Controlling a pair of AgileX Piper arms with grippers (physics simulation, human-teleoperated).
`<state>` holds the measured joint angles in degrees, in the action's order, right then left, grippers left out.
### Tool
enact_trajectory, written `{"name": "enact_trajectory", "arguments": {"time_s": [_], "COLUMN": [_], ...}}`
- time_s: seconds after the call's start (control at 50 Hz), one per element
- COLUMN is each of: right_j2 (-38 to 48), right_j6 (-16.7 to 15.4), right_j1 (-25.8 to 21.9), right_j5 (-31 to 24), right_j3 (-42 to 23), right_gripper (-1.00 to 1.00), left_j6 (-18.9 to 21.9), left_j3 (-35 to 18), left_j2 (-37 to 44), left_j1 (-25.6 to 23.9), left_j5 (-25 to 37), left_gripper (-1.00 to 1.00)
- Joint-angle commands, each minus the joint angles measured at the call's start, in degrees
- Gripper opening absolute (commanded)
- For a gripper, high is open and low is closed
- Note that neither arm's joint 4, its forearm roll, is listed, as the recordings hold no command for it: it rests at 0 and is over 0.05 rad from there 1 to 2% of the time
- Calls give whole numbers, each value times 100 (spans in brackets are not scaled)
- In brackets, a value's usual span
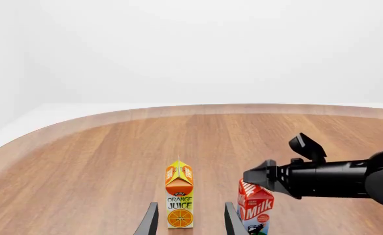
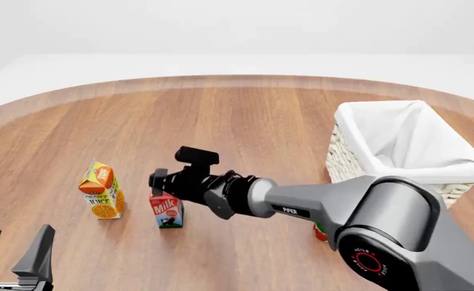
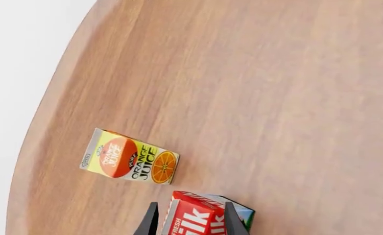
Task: Pick the milk and place it in the basket.
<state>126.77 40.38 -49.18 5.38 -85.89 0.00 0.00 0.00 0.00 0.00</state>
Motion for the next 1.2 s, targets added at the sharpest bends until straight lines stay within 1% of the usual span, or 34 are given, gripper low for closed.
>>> {"name": "enact_trajectory", "arguments": {"time_s": [0.02, 0.3, 0.54, 0.78, 0.92, 0.94, 1.08, 1.2], "right_j2": [192, 281, 526, 702, 817, 849, 841, 769], "right_j6": [86, 172, 315, 309, 221, 213, 141, 14], "right_j1": [-80, -74, -78, -5, -9, -14, 0, 85], "right_j5": [-15, 43, 29, -53, -120, -157, -142, -97], "right_j3": [-47, 47, 66, 81, 15, -19, 7, 106], "right_gripper": [100, 100, 100, 100, 100, -100, -100, -100], "left_j6": [0, 0, 0, 0, 0, 0, 0, 0], "left_j3": [0, 0, 0, 0, 0, 0, 0, 0], "left_j2": [0, 0, 0, 0, 0, 0, 0, 0], "left_j1": [0, 0, 0, 0, 0, 0, 0, 0], "left_j5": [0, 0, 0, 0, 0, 0, 0, 0], "left_gripper": [100, 100, 100, 100, 100, 100, 100, 100]}}
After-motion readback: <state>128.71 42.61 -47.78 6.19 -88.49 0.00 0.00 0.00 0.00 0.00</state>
